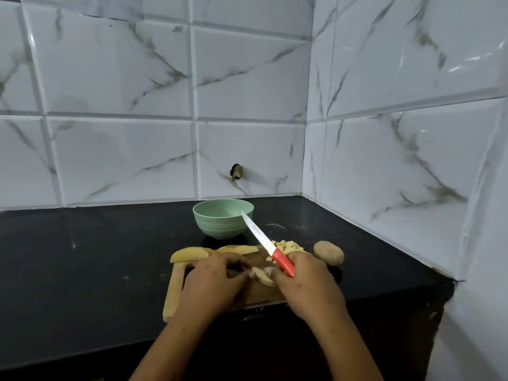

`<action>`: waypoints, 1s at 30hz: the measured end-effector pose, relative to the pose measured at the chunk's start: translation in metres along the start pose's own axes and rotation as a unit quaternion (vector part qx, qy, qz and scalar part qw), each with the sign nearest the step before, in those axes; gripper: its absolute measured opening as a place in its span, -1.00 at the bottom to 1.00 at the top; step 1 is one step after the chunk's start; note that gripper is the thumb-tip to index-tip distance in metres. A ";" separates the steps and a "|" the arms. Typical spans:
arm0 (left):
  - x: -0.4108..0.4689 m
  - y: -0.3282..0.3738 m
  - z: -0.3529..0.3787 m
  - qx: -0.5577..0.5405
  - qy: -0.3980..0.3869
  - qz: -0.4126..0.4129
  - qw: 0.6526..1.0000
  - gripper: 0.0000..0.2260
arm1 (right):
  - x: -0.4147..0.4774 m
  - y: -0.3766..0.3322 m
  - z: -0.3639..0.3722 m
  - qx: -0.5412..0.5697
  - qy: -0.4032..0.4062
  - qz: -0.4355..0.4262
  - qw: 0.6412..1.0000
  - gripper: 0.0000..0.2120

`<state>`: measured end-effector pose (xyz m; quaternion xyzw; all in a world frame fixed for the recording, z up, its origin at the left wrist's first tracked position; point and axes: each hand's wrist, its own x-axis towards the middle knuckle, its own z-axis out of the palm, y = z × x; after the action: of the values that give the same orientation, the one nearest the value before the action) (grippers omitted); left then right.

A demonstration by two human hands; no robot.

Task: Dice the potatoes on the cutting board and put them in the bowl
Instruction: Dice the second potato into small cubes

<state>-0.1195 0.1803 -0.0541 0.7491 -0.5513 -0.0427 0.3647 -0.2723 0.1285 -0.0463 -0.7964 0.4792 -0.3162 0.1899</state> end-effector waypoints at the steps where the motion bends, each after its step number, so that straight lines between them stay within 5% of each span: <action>1: -0.001 0.000 0.002 0.008 -0.003 -0.001 1.000 -0.87 | -0.002 0.002 -0.002 -0.018 0.000 -0.001 1.000 -0.75; 16: -0.010 -0.004 0.004 0.058 0.041 -0.006 0.997 -0.70 | -0.015 -0.013 0.001 -0.032 -0.026 -0.016 0.999 -0.68; 30: -0.013 -0.002 0.003 0.088 0.028 -0.009 0.996 -0.68 | -0.061 -0.018 -0.023 -0.154 -0.049 -0.058 0.985 -0.69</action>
<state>-0.1239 0.1903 -0.0618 0.7839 -0.5359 0.0237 0.3126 -0.2970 0.1906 -0.0382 -0.8571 0.4651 -0.2101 0.0694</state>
